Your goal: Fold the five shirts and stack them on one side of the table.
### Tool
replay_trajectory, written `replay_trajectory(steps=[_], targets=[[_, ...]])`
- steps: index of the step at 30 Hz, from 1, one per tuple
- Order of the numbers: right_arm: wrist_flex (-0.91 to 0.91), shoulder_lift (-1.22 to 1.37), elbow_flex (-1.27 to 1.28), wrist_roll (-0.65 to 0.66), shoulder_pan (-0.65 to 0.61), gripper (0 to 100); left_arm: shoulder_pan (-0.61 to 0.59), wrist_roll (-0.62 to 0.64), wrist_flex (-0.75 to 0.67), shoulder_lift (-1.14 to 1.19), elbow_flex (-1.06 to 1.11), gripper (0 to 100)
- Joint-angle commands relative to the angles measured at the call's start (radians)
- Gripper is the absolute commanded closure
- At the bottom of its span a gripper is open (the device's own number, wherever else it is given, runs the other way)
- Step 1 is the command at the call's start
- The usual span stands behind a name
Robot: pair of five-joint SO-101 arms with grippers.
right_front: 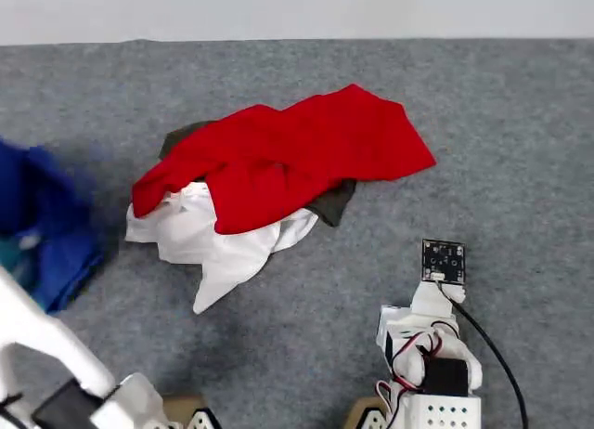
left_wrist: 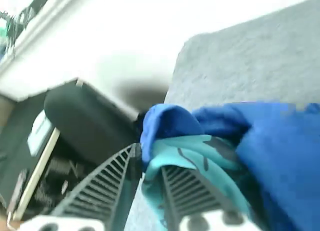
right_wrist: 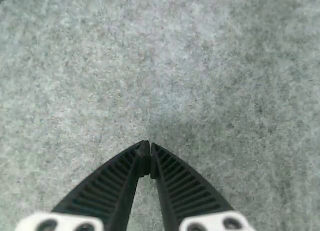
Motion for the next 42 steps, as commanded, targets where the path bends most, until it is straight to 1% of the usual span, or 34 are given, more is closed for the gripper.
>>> replay_trajectory(steps=[1, 4, 6, 8, 12, 14, 18, 20, 24, 28, 33, 36, 39, 42], targets=[[0.004, -0.015, 0.009, 0.008, 0.002, 98.9, -0.038, 0.000, -0.066, 0.040, -0.008, 100], [0.004, -0.015, 0.009, 0.008, 0.002, 98.9, -0.035, -0.008, -0.064, 0.066, -0.008, 99], [0.004, -0.015, 0.009, 0.008, 0.002, 98.9, -0.029, -0.041, -0.068, 0.066, -0.008, 97], [0.004, -0.015, 0.009, 0.008, 0.002, 98.9, -0.020, -0.058, -0.064, 0.066, -0.008, 91], [0.004, -0.015, 0.009, 0.008, 0.002, 98.9, -0.018, -0.058, -0.049, 0.066, -0.008, 75], [0.004, -0.015, 0.009, 0.008, 0.002, 98.9, -0.017, -0.058, -0.049, 0.064, -0.013, 71], [0.004, -0.015, 0.009, 0.008, 0.002, 98.9, 0.009, -0.060, -0.049, 0.044, -0.013, 71], [0.004, -0.015, 0.009, 0.008, 0.002, 98.9, 0.025, -0.060, -0.015, 0.003, -0.010, 71], [0.004, -0.015, 0.009, 0.008, 0.002, 98.9, 0.129, -0.064, 0.141, -0.112, -0.010, 71], [0.004, -0.015, 0.009, 0.008, 0.002, 98.9, 0.245, -0.098, 0.296, -0.230, -0.008, 71], [0.004, -0.015, 0.009, 0.008, 0.002, 98.9, 0.364, -0.100, 0.416, -0.308, -0.007, 71], [0.004, -0.015, 0.009, 0.008, 0.002, 98.9, 0.405, -0.101, 0.437, -0.307, -0.007, 71], [0.004, -0.015, 0.009, 0.008, 0.002, 98.9, 0.402, -0.117, 0.411, -0.307, 0.036, 71], [0.004, -0.015, 0.009, 0.008, 0.002, 98.9, 0.315, -0.175, 0.336, -0.308, 0.108, 71]])
